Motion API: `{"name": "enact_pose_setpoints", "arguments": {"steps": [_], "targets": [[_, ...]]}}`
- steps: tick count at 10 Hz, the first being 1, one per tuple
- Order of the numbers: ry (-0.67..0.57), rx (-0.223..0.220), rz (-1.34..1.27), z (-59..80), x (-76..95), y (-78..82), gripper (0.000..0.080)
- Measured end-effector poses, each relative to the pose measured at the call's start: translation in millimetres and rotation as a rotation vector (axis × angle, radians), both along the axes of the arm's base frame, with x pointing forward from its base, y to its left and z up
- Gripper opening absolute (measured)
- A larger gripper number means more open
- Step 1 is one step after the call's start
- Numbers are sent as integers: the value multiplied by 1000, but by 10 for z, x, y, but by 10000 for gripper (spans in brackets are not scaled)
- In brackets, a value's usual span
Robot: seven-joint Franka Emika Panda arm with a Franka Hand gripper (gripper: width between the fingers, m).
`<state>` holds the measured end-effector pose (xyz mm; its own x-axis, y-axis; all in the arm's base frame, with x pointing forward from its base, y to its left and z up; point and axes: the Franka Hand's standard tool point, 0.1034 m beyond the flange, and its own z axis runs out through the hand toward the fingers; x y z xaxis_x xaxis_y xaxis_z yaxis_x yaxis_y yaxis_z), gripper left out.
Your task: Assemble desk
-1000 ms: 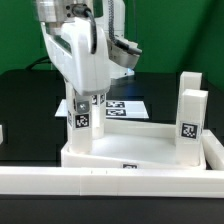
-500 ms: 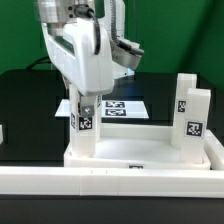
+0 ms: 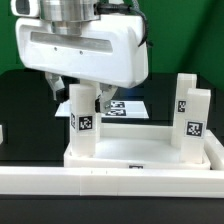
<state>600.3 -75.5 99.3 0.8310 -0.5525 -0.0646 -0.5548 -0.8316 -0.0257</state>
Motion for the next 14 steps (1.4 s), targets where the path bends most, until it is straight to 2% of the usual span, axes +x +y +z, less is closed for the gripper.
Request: {"name": "enact_pose_setpoints", "arguments": {"steps": [3,7,11,13,14], "targets": [[-25,1,280,-3,27,39,648],[-15,-25,613,6,36,68,648],[-3,-39,809,7,27,26,648],[-2,-40,796,2,25,23,387],[-2,-40,796,0,24,23,287]]}}
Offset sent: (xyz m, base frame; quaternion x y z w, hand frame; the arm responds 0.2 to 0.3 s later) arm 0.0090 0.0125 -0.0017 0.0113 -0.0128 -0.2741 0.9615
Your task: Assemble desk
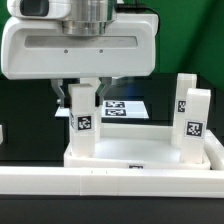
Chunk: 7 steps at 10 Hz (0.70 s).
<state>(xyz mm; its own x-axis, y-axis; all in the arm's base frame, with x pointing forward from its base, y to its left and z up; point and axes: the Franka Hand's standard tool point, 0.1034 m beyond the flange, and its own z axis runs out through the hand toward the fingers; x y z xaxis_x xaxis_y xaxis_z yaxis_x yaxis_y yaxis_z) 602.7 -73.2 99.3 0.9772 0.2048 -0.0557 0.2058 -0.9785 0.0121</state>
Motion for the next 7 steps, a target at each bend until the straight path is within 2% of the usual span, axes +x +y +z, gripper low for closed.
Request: {"name": "enact_pose_setpoints", "arguments": {"steps": [2,7], "targets": [[-1,-2,-36,-2,0,0,288],[-11,-5,-470,2,-2,-24,289]]}}
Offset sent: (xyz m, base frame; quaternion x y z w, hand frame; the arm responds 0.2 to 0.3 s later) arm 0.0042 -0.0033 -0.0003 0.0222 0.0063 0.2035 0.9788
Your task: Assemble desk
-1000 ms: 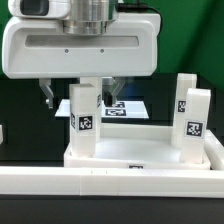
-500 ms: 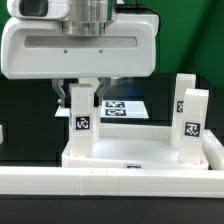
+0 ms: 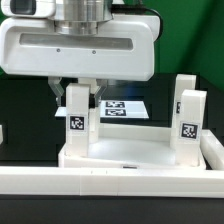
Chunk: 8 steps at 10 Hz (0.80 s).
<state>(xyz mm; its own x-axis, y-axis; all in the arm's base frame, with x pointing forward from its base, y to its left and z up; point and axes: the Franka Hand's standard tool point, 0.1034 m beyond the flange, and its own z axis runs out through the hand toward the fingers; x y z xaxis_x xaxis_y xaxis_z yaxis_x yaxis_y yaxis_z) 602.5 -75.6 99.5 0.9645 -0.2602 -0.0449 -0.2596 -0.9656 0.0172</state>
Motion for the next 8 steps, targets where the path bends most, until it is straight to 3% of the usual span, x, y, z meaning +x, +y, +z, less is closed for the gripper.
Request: {"name": "enact_pose_setpoints", "arguments": {"steps": [2,6,7,8], "targets": [[1,14,-127,-1,-14,0,291],[19,3,-307,10,-68,39,301],[20,3,-385,3,-69,41,414],[21,3,-387,-1,-70,42,414]]}}
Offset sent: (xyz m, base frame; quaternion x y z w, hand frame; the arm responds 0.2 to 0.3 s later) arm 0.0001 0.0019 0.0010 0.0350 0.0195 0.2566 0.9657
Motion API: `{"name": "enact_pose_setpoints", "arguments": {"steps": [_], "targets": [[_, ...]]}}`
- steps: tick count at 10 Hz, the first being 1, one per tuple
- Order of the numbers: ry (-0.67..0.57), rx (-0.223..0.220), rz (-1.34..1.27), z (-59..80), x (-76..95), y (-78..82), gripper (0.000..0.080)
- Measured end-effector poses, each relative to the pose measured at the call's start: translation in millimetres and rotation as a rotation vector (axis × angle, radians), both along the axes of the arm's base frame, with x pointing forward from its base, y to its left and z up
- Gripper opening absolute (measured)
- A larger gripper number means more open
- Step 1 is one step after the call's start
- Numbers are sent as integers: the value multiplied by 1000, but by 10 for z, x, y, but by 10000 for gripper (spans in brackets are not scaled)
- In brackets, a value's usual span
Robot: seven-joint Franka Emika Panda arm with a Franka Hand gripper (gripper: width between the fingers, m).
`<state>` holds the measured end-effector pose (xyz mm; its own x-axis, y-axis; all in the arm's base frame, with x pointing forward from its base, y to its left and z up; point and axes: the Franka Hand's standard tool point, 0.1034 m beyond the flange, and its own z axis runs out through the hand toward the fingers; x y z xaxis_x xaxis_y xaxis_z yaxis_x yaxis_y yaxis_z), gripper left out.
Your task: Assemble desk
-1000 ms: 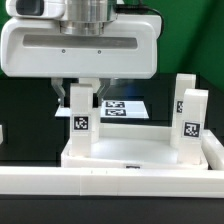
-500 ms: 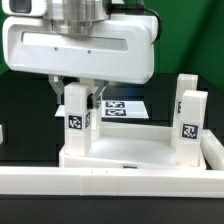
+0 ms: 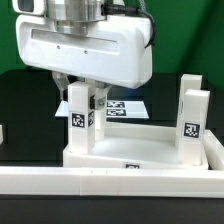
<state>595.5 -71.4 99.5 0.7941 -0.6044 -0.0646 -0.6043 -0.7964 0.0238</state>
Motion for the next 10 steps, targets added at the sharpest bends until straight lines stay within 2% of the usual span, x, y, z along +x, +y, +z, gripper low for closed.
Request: {"name": "enact_pose_setpoints", "arguments": {"steps": [1,2,4,6,10], "targets": [[0,0,0,0,0,-1,548],[0,0,0,1,-1,-7,629],[18,13,12,90,-12,-66,643],[27,26,27,244,31,-131,649],[26,22,27,206,26,-128,649]]}}
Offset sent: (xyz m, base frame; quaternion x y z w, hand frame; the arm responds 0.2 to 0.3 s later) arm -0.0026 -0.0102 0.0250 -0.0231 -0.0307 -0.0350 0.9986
